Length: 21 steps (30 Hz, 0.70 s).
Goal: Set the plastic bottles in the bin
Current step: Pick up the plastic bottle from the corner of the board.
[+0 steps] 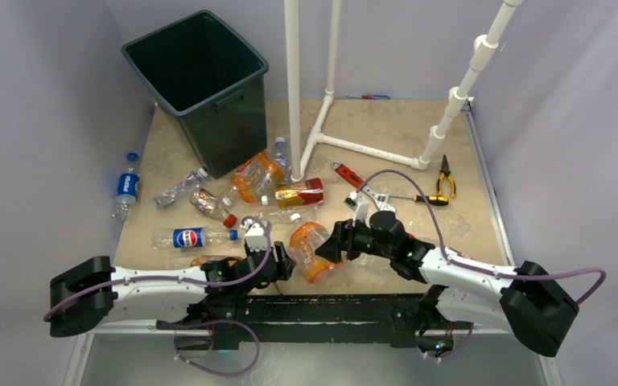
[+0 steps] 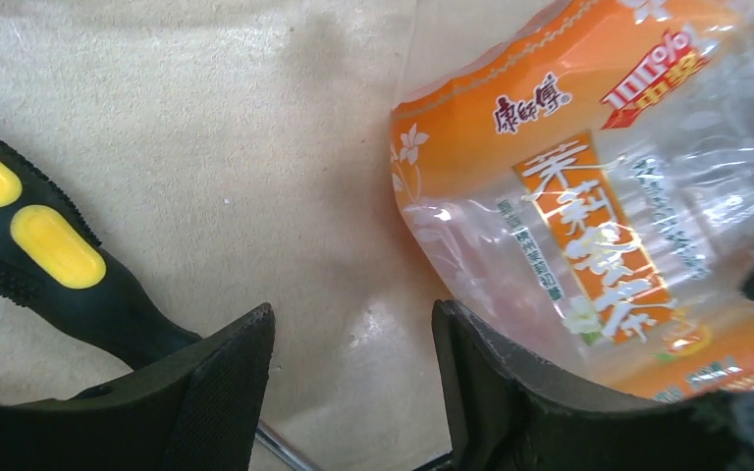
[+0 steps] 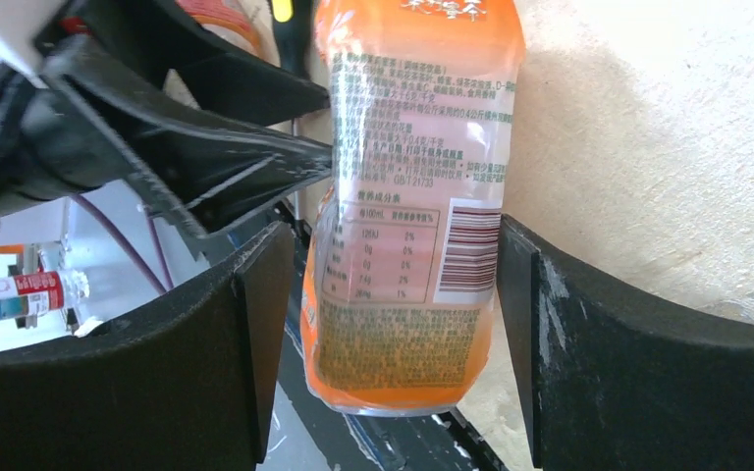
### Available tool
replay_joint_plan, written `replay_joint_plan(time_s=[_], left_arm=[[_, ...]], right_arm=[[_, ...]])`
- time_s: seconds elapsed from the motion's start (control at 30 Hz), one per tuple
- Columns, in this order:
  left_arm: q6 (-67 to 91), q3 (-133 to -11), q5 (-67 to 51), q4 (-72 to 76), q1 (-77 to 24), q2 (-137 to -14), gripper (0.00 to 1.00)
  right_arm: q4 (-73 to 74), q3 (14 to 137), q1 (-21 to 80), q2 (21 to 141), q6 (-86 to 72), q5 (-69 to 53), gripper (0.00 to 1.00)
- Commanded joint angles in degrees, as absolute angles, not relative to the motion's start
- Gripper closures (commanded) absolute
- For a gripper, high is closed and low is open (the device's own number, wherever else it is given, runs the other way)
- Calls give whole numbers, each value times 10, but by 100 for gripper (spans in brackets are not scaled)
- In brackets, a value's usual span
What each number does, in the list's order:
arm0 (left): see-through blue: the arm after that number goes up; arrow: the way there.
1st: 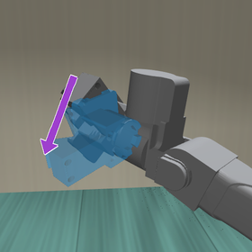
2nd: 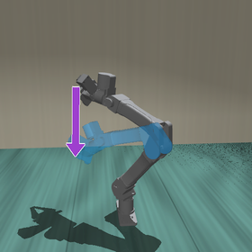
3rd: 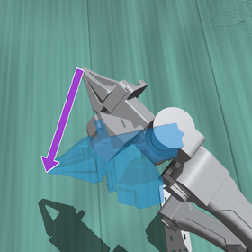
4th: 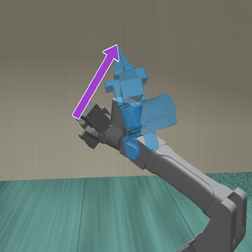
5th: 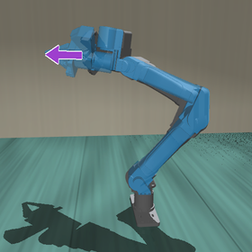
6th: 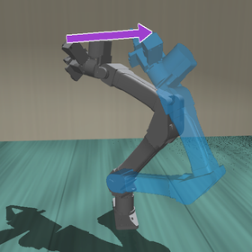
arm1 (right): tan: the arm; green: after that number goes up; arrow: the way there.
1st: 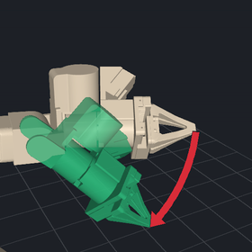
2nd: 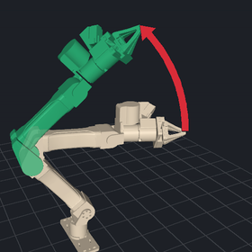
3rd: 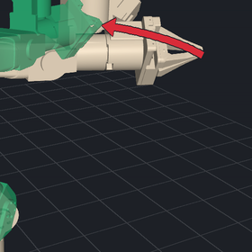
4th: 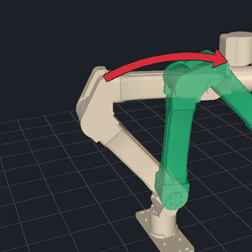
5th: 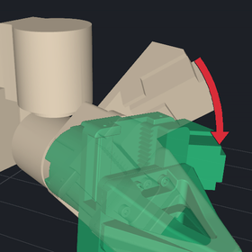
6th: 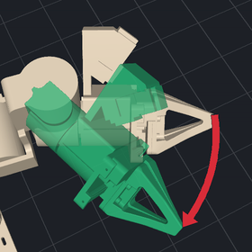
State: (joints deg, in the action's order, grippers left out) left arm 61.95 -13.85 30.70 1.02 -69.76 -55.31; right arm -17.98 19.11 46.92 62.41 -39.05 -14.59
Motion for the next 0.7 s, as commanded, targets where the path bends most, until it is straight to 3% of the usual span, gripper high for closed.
replay_joint_plan(time_s=[0.0, 0.23, 0.67], left_arm=[[619, -153, 325, 83, -695, -589, 42], [632, -146, 337, 93, -693, -622, 45], [637, -130, 335, 126, -693, -650, 45]], right_arm=[[-192, 196, 476, 593, -395, -160, 25], [-150, 203, 476, 565, -390, -123, 14], [-193, 222, 492, 591, -406, -158, 16]])
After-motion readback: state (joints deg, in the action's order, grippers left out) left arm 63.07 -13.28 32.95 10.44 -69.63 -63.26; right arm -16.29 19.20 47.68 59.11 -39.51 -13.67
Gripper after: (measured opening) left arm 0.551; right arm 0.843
